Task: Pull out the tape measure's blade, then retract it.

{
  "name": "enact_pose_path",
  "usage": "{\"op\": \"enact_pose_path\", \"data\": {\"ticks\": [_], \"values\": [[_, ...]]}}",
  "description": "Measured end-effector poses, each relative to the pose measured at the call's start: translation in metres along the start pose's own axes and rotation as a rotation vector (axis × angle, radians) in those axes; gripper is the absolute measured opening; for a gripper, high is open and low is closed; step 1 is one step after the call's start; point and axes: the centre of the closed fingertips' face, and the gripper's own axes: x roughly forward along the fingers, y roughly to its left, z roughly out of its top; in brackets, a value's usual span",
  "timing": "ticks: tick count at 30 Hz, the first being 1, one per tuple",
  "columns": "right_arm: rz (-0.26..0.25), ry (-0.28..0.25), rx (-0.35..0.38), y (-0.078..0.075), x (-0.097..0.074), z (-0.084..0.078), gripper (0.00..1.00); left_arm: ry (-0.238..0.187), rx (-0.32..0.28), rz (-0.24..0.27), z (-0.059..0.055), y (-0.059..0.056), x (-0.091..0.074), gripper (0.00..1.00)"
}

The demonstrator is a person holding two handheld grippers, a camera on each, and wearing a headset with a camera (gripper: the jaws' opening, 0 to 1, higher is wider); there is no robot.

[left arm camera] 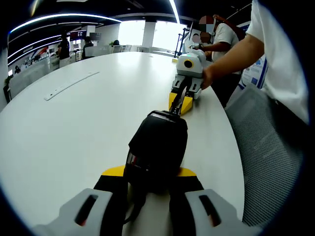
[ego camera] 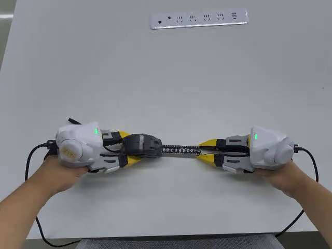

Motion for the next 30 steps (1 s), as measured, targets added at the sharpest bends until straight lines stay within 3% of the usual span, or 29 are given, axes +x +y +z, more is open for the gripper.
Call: {"op": "enact_pose_path", "data": {"ticks": [30], "values": [[-0.013, -0.007, 0.042, -0.004, -0.038, -0.010, 0.09, 0.006, -0.001, 0.005, 0.003, -0.001, 0.000, 0.29]]}}
